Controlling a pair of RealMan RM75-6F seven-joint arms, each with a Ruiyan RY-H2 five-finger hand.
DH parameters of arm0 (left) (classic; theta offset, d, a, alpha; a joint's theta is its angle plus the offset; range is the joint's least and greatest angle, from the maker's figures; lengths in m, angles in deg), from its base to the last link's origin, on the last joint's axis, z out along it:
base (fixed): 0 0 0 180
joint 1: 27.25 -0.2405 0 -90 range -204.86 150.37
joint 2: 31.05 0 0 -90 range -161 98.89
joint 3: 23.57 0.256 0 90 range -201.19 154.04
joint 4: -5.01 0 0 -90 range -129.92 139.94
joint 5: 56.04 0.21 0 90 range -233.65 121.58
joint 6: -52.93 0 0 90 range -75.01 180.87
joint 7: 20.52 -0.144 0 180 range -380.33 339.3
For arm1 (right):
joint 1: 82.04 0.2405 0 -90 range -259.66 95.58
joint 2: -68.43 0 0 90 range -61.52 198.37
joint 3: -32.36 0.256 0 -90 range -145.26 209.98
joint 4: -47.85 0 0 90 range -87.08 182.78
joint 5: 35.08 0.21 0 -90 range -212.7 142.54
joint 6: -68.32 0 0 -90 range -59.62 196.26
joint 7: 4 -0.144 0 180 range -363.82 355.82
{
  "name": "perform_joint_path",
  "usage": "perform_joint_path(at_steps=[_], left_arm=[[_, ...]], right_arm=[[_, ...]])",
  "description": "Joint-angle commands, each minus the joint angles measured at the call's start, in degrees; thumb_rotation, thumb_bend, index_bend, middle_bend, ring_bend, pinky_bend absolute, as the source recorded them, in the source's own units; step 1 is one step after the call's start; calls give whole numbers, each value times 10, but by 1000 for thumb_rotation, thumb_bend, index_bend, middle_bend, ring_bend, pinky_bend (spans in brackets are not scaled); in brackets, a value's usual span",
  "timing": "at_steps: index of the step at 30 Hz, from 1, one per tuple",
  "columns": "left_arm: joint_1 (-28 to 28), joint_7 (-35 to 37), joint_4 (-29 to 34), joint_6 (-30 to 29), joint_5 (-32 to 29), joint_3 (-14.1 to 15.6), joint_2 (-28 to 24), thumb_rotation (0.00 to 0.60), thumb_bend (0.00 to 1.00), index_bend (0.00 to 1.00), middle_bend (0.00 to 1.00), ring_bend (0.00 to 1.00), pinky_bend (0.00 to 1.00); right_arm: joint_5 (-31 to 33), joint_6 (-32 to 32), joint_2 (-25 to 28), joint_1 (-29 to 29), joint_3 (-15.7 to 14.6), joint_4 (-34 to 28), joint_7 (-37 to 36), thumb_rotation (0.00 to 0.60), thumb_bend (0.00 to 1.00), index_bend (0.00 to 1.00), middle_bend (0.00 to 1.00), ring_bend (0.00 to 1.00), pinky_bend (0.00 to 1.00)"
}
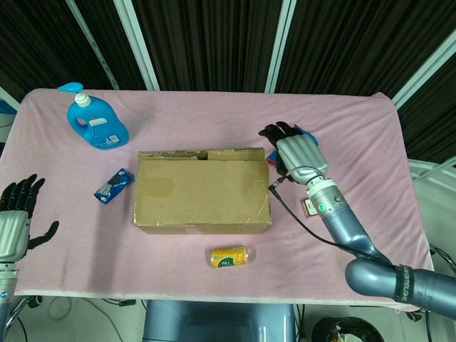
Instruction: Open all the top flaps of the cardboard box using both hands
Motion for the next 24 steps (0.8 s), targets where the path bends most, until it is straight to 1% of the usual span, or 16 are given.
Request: perform_joint_path(at_steps=[1,7,13,17,24], left_arm=[[-1,3,1,5,-2,-3,-1,600,255,0,0,0,0],[-2,8,1,15,-5,-8,-3,600,255,0,0,0,0],[-3,10,3,24,-7,-12,-5,600,255,0,0,0,0],[-4,13,4,29,-9,-15,-6,600,255,0,0,0,0],[-5,18,6,37,-11,-20,-8,600,257,0,0,0,0]], right_arm=[[61,-5,-48,52,-10,39,29,600,1000,283,231,183,256],[92,10,-93,96,-26,71,46,600,1000,324,298,262,308],[117,19,-119,122,-40,95,54,600,1000,325,325,293,310],[127,25,-127,132,-48,103,56,600,1000,325,327,294,310],[138,38,-128,136,-60,100,54,600,1000,336,373,329,310]])
